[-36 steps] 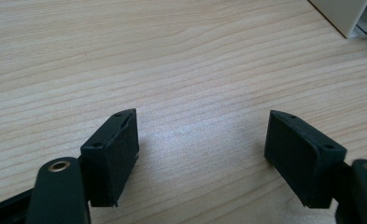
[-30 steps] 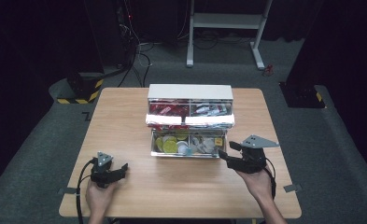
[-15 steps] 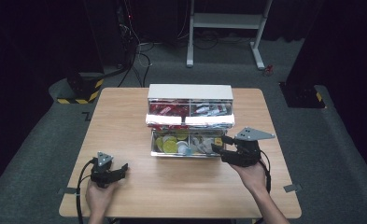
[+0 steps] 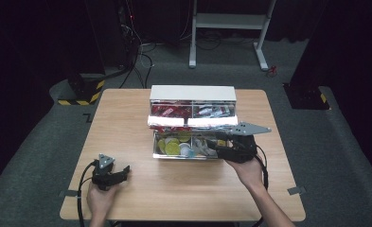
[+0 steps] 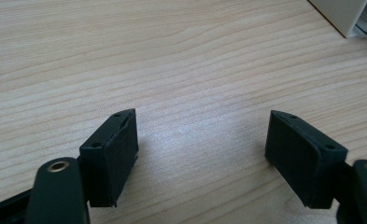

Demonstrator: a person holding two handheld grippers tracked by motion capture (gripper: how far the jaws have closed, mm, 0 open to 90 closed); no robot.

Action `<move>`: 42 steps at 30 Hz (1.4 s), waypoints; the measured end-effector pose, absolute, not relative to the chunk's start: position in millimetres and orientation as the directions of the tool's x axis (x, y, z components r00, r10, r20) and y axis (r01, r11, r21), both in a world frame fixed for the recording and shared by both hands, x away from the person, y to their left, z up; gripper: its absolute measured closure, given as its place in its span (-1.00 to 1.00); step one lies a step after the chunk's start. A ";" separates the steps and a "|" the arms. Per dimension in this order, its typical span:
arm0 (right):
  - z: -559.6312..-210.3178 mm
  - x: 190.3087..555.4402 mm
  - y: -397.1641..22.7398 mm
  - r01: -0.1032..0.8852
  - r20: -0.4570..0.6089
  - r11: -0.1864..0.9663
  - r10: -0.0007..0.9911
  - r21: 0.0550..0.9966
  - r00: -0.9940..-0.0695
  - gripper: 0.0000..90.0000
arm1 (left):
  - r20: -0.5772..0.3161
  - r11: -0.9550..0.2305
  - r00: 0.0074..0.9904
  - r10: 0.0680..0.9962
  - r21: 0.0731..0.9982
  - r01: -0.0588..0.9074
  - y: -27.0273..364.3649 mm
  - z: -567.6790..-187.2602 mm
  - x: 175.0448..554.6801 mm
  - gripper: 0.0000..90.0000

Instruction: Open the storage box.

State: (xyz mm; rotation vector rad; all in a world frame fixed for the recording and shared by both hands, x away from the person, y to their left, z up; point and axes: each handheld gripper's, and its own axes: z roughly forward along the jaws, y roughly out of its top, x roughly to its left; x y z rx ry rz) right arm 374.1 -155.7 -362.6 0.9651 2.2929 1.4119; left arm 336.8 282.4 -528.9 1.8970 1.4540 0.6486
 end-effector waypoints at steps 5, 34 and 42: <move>-358.2 376.6 -151.3 0.394 0.117 0.291 0.659 0.872 -0.743 0.17 | -0.004 -0.171 0.262 0.965 0.747 0.642 282.4 -528.9 336.8 -0.43; -340.1 380.5 -140.5 0.359 0.076 0.300 0.665 0.884 -0.743 0.13 | 0.000 -0.176 0.264 0.964 0.745 0.643 282.7 -528.7 336.9 -0.42; -332.8 381.3 -143.0 0.356 0.081 0.286 0.669 0.890 -0.738 0.11 | 0.000 -0.176 0.264 0.965 0.746 0.642 282.7 -528.7 336.9 -0.42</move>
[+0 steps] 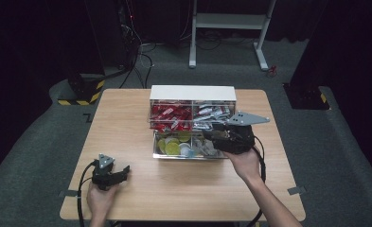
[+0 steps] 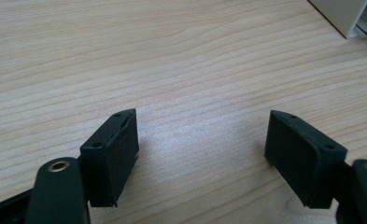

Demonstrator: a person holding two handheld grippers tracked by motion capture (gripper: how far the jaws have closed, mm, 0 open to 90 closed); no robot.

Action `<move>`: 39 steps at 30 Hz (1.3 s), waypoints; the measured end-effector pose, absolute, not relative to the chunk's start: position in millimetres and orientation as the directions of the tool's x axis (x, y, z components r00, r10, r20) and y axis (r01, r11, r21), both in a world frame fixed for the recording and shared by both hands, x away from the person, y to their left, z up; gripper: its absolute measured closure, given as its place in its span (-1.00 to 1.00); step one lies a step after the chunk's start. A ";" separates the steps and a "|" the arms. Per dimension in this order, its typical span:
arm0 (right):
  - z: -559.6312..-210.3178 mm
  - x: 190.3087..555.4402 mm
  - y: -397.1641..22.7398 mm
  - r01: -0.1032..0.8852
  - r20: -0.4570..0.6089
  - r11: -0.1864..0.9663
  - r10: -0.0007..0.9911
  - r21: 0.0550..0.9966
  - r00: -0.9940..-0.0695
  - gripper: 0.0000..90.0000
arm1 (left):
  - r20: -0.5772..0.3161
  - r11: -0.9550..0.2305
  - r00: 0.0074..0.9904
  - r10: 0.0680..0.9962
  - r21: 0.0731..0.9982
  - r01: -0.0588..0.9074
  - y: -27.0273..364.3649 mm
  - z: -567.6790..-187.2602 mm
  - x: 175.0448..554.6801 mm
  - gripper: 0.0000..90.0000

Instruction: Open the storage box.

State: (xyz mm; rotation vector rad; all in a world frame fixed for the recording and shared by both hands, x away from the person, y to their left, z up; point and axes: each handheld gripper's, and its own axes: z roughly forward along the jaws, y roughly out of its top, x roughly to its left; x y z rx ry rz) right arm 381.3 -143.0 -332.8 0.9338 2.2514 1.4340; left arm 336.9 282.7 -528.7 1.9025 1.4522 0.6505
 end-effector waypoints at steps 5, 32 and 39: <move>-325.7 382.2 -144.6 0.347 0.075 0.279 0.674 0.896 -0.735 0.11 | 0.000 -0.175 0.263 0.965 0.746 0.642 282.7 -528.8 336.9 -0.42; -299.1 395.6 -142.7 0.321 0.047 0.260 0.706 0.911 -0.707 0.11 | 0.000 -0.173 0.260 0.966 0.748 0.641 281.5 -529.0 336.5 -0.42; -291.1 400.9 -141.4 0.321 0.041 0.260 0.716 0.911 -0.697 0.11 | -0.001 -0.171 0.258 0.966 0.748 0.642 281.2 -529.0 336.4 -0.43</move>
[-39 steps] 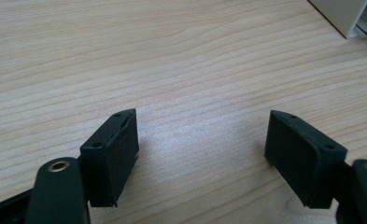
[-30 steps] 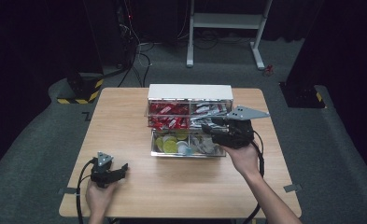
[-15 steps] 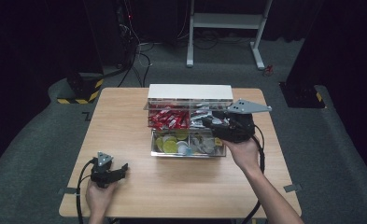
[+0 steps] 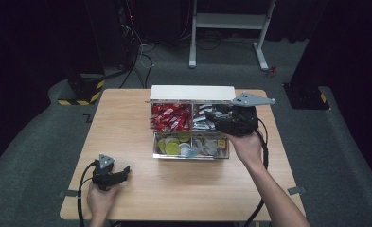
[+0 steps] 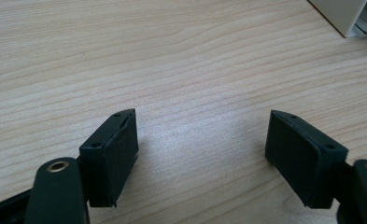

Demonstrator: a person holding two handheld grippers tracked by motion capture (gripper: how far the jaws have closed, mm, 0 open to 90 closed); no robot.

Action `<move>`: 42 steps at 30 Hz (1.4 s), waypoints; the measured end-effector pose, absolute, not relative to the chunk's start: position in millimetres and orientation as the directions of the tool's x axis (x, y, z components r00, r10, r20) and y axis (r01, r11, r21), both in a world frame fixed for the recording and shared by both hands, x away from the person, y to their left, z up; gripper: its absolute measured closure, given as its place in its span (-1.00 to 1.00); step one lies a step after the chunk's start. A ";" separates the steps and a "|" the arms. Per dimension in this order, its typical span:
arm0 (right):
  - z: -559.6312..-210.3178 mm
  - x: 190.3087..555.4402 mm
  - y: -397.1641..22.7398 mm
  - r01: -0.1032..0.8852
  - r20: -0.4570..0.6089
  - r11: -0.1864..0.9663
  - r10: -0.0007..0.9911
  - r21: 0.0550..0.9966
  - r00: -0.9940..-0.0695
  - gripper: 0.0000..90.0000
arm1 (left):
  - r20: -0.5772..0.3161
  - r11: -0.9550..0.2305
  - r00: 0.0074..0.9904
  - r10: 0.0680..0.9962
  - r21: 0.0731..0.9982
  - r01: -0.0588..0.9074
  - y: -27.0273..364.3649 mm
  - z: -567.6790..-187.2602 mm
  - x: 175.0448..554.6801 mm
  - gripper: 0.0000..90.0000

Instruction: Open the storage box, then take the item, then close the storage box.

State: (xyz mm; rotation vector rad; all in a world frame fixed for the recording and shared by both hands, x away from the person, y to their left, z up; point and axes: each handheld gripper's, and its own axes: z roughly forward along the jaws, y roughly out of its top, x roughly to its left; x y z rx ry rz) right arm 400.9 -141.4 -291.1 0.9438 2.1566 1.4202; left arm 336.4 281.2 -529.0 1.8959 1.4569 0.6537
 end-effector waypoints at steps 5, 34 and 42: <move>-288.4 403.5 -141.6 0.326 0.046 0.256 0.720 0.910 -0.692 0.12 | -0.002 -0.167 0.254 0.967 0.748 0.643 280.9 -528.9 336.4 -0.43; -285.2 412.8 -140.0 0.335 0.029 0.264 0.745 0.904 -0.667 0.11 | -0.063 -0.178 0.359 0.931 0.781 0.599 271.7 -504.6 338.3 -0.21; -286.2 415.6 -141.5 0.345 0.042 0.263 0.739 0.901 -0.672 0.12 | -0.136 -0.156 0.431 0.892 0.803 0.576 264.3 -479.3 339.5 -0.18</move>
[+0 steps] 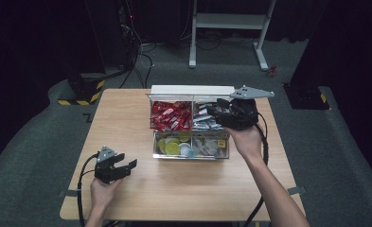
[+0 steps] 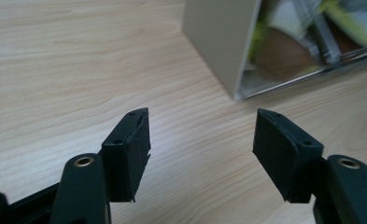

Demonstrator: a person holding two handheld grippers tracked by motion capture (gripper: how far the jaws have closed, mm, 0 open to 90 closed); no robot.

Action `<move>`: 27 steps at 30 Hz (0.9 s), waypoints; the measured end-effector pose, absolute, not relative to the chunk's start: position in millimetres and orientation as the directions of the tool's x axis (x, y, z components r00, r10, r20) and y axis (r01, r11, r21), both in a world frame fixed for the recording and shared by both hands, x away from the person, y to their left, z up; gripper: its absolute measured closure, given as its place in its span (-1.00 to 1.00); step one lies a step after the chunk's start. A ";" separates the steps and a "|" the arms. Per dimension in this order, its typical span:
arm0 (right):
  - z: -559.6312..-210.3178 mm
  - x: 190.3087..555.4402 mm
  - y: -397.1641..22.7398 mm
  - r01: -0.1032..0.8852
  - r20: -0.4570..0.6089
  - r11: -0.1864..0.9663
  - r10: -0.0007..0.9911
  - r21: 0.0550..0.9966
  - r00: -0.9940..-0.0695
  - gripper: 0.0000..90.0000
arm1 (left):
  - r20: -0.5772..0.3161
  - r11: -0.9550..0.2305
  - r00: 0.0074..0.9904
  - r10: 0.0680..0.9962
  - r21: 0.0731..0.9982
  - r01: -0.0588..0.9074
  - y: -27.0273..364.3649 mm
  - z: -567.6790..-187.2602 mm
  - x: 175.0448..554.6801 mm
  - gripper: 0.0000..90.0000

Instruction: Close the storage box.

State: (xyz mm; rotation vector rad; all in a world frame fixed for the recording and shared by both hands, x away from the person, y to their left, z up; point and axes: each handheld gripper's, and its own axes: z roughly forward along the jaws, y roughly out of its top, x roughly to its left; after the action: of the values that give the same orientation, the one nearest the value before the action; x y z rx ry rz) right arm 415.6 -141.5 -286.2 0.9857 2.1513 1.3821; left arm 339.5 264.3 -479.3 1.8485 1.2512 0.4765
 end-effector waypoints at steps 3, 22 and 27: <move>-284.8 416.1 -140.9 0.352 0.043 0.268 0.740 0.897 -0.671 0.12 | -0.106 -0.186 0.460 0.882 0.817 0.545 259.9 -468.7 336.2 -0.17; -288.0 421.2 -141.8 0.355 0.050 0.272 0.728 0.895 -0.684 0.17 | -0.125 -0.177 0.550 0.826 0.868 0.464 239.6 -410.0 345.5 -0.18; -287.6 421.7 -140.9 0.355 0.034 0.289 0.731 0.889 -0.681 0.20 | -0.132 -0.181 0.581 0.803 0.875 0.450 235.8 -399.0 347.3 -0.13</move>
State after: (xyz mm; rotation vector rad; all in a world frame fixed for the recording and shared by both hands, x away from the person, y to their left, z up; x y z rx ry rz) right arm 421.7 -140.9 -287.6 0.9773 2.1838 1.3561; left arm 347.3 235.8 -399.0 1.8187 1.0221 0.4456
